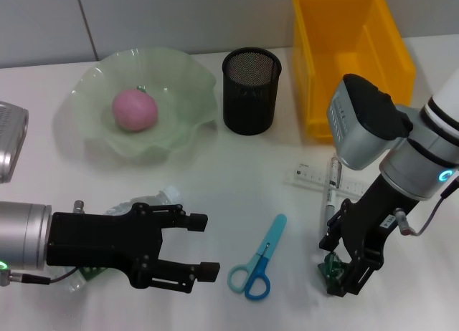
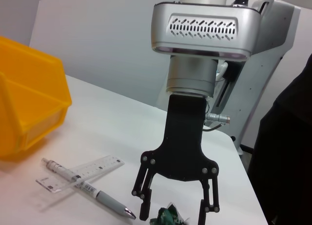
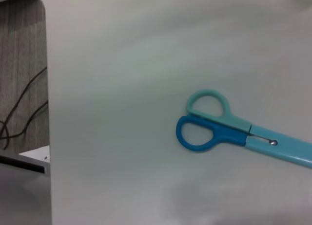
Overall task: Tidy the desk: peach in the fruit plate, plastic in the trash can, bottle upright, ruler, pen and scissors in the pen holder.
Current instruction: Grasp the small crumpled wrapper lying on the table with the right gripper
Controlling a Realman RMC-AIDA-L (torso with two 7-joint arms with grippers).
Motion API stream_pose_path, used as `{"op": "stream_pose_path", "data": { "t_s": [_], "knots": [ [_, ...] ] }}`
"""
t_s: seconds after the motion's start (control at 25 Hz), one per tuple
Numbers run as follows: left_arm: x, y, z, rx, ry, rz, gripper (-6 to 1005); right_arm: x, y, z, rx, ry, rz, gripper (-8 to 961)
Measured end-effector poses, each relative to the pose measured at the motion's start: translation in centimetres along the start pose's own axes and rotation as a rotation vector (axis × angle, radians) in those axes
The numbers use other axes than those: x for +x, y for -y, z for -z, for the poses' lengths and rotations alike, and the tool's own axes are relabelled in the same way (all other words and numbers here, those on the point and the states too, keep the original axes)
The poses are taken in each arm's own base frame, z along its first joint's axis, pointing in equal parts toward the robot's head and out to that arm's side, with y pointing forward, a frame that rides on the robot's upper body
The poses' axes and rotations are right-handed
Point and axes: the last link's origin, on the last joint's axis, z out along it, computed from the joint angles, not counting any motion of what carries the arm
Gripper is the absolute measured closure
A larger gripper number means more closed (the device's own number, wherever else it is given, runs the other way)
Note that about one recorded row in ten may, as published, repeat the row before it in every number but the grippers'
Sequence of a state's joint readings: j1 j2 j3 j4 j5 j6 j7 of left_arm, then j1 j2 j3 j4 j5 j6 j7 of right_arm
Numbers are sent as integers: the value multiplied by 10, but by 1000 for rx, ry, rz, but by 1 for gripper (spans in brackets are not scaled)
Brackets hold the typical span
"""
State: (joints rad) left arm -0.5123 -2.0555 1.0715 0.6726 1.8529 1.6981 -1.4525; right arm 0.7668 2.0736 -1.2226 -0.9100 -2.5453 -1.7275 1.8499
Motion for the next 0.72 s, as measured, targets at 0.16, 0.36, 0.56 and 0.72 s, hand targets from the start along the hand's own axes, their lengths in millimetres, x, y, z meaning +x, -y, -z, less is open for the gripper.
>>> {"op": "stream_pose_path", "data": {
  "t_s": [0.16, 0.36, 0.56, 0.72],
  "knots": [
    [1, 0, 0, 1, -1, -2, 140, 0, 1, -1, 8, -6, 6, 185],
    [1, 1, 0, 4, -2, -2, 140, 0, 1, -2, 8, -8, 13, 188],
    [2, 1, 0, 5, -2, -3, 139, -1, 0, -4, 3, -16, 22, 227],
    [3, 2, -1, 6, -1, -6, 139, -1, 2, -6, 2, -28, 20, 374]
  ]
}}
